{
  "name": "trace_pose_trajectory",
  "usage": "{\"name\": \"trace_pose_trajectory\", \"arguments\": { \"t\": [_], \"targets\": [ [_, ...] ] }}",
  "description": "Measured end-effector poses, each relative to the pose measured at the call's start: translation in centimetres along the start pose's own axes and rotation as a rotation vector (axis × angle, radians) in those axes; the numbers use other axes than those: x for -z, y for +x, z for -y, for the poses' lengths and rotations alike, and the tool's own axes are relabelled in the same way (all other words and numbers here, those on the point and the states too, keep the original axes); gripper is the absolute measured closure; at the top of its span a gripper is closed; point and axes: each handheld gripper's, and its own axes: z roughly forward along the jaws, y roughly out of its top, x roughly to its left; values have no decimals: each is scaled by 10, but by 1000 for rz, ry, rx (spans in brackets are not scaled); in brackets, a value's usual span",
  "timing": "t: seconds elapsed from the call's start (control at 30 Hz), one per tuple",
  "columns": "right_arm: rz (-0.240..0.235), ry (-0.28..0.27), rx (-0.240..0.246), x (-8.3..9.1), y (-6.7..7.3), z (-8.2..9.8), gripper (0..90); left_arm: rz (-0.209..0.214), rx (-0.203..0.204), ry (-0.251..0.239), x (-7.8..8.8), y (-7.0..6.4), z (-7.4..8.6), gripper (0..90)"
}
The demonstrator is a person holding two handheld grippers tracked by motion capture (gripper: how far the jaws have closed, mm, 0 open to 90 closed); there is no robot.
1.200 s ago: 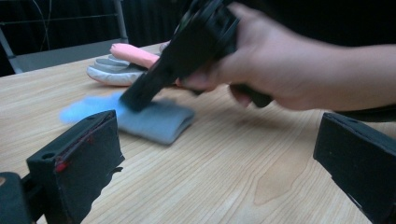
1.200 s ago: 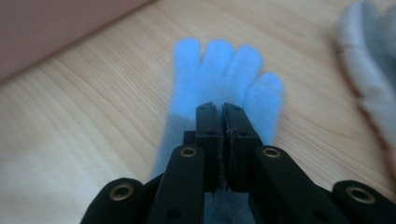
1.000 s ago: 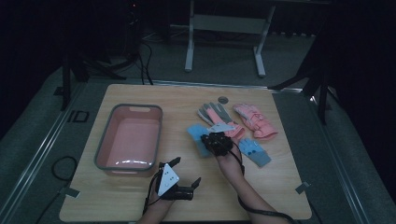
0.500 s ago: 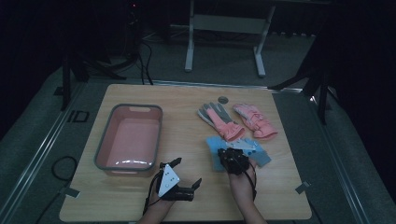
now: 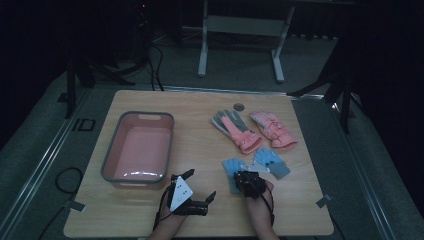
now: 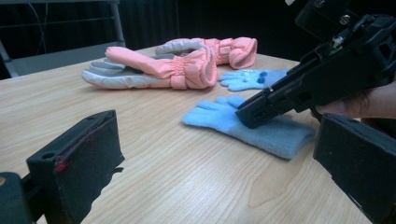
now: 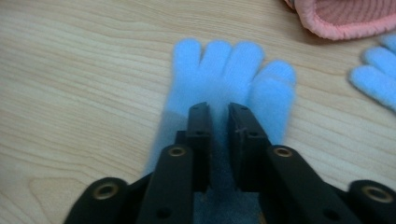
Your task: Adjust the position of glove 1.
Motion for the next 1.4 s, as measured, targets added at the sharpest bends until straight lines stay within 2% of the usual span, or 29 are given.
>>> {"name": "trace_pose_trajectory", "arguments": {
  "t": [0.03, 0.13, 0.17, 0.23, 0.27, 0.4, 0.47, 0.53, 0.57, 0.6, 0.7, 0.8, 0.87, 0.93, 0.97, 1.03, 1.07, 1.13, 1.2, 1.27, 1.3, 1.33, 1.37, 1.4],
  "targets": [
    [2, 0, 10, 0, 0, 0, 747, 2, 3, 1, 0, 0, 0, 10],
    [-42, -5, -10, 7, -5, -7, 681, 5, 7, 0, 0, 1, 0, 10],
    [-38, -11, -1, 9, -6, -9, 659, 5, 7, 1, 0, 1, 0, 10],
    [-37, -38, 47, 17, -12, -17, 634, 6, 4, 1, 0, 1, 0, 10],
    [-43, -63, 60, 22, -17, -22, 626, 3, 3, -1, 0, 0, 0, 10],
    [-85, -129, 150, 38, -48, -39, 633, -7, 1, -1, 0, 0, 0, 10],
    [-96, -138, 176, 43, -67, -44, 649, -7, 11, 1, 0, 1, 0, 10],
    [-126, -138, 182, 45, -90, -47, 649, -8, 12, 0, 0, 1, 0, 10],
    [-118, -131, 200, 44, -104, -47, 658, -8, 13, 1, 0, 1, 0, 10],
    [-130, -123, 208, 43, -111, -47, 658, -9, 10, 0, 0, 1, 0, 10],
    [-189, -89, 238, 36, -133, -45, 640, -21, -4, 2, 0, 0, 0, 10],
    [-178, -20, 285, 25, -151, -39, 640, -21, 1, 2, 0, 1, 0, 10],
    [-195, 17, 279, 16, -161, -33, 630, -18, 7, 2, 0, 1, 0, 10],
    [-198, 26, 277, 10, -167, -28, 627, -16, 8, 6, 0, 1, 0, 10],
    [-227, 33, 268, 6, -169, -25, 622, -16, 8, 7, 0, 1, 0, 10],
    [-231, 54, 284, -4, -172, -20, 607, -16, 8, 5, 0, 1, 0, 10],
    [-247, 39, 278, -6, -174, -18, 614, -17, 9, 3, 0, 1, 0, 10],
    [-253, 38, 244, -6, -177, -18, 669, -19, 10, 0, 0, 1, 0, 10],
    [-253, 17, 224, -6, -176, -15, 768, -21, 9, -1, 0, 1, 0, 10],
    [-220, -12, 223, -6, -173, -11, 836, -27, 5, 1, 1, 1, 0, 10],
    [-193, -15, 195, -5, -170, -10, 843, -28, 3, 1, 0, 1, 0, 10],
    [-193, -15, 195, -5, -170, -10, 843, -28, 3, 1, 0, 1, 0, 10],
    [-136, -7, 177, -1, -161, -10, 855, -31, 3, -1, 1, 1, 0, 10],
    [-121, -6, 156, 1, -158, -10, 857, -32, 3, -2, 1, 0, 0, 10]
  ]
}}
